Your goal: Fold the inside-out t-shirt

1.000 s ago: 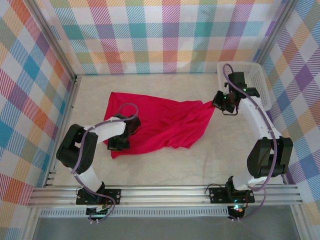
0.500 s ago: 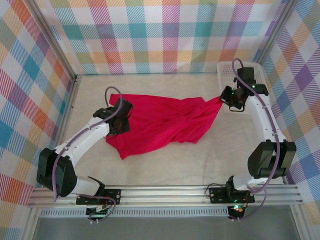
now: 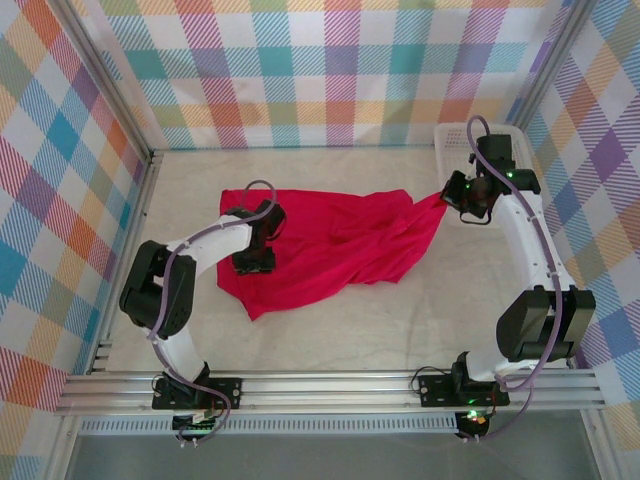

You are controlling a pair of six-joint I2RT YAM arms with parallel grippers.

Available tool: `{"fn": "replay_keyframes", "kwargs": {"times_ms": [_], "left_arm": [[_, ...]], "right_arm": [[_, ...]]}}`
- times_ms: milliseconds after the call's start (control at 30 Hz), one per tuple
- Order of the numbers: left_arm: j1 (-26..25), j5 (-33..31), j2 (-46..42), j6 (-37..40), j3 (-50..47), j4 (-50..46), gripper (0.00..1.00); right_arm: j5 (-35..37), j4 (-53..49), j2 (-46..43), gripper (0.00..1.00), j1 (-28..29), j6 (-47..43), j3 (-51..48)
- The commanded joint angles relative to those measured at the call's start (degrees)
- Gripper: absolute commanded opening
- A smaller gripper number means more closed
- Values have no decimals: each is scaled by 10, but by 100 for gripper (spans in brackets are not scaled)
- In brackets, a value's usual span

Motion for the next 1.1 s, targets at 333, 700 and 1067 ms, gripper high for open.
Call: {"fn": "replay_keyframes", "kwargs": {"times_ms": [333,700,1067], "left_arm": [[-23,8,25,-7,-62,-21,41],[-23,-34,-23,-6,-5,-77,0],[7,10,-167,37,221,-133,0]], "right_arm": [[-14,6,16,0,-1,-4,13],[-25,3,20,0,-1,1,29],[17,-60,33,0,-3,-24,115]]}}
